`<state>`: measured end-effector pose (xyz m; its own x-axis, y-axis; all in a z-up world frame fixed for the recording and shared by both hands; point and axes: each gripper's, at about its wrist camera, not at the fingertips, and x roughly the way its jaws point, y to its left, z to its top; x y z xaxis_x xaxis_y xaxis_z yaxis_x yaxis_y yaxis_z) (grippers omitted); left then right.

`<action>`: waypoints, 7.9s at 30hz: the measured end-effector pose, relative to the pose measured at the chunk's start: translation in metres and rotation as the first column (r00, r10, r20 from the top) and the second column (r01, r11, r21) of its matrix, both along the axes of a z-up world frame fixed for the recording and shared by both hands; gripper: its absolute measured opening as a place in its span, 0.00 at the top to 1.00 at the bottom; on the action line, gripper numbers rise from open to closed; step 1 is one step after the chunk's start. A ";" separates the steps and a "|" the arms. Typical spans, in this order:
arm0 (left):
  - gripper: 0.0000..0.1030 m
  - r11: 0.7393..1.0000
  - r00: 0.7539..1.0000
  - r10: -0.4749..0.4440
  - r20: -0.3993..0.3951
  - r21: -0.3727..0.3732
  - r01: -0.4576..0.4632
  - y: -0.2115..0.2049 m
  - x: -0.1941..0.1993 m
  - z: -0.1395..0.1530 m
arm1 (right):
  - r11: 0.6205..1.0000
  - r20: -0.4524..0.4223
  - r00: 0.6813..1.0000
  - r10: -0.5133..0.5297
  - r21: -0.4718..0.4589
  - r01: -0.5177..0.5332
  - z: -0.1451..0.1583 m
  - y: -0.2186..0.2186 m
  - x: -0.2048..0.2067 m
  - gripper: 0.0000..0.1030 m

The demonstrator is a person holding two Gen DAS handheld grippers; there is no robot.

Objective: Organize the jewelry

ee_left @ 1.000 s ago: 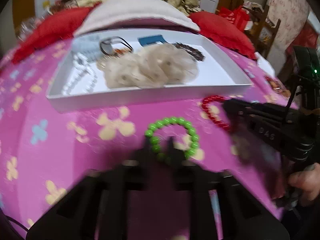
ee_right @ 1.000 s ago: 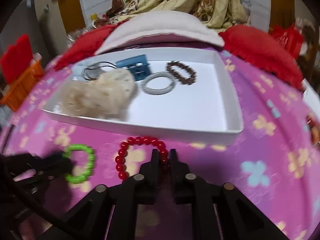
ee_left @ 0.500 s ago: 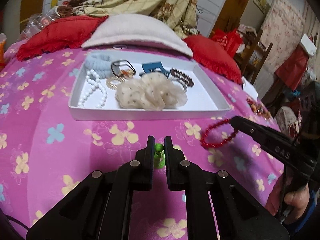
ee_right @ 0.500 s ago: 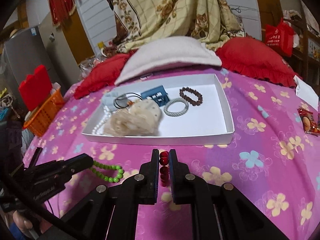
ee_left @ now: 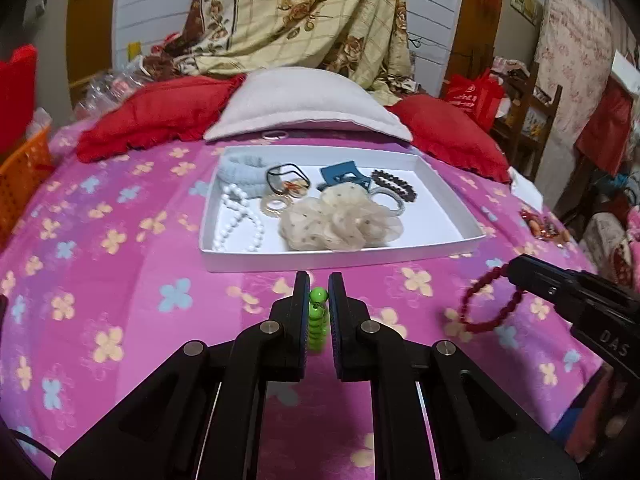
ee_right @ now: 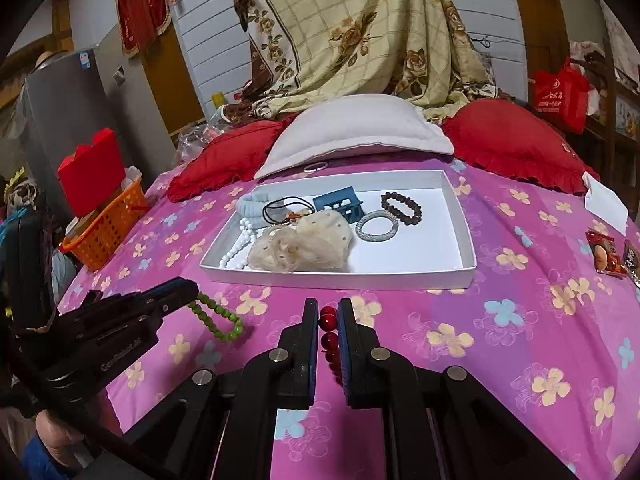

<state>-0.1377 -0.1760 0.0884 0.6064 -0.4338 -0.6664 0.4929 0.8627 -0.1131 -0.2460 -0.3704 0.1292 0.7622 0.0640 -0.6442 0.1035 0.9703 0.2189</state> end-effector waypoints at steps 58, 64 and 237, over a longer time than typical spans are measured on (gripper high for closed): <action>0.92 1.000 0.997 0.030 -0.066 0.009 -0.030 0.020 0.017 -0.023 | 0.997 0.003 0.997 -0.076 -0.023 0.076 0.030 -0.034 0.014 0.91; 0.92 0.999 0.993 0.047 -0.109 0.010 -0.047 0.025 0.016 -0.024 | 0.998 0.018 0.998 -0.056 0.006 0.056 0.029 -0.051 0.018 0.92; 0.01 0.897 0.907 0.412 0.086 0.135 -0.421 0.038 -0.116 0.043 | 0.986 0.019 0.998 -0.065 -0.153 0.067 0.018 -0.001 -0.067 0.25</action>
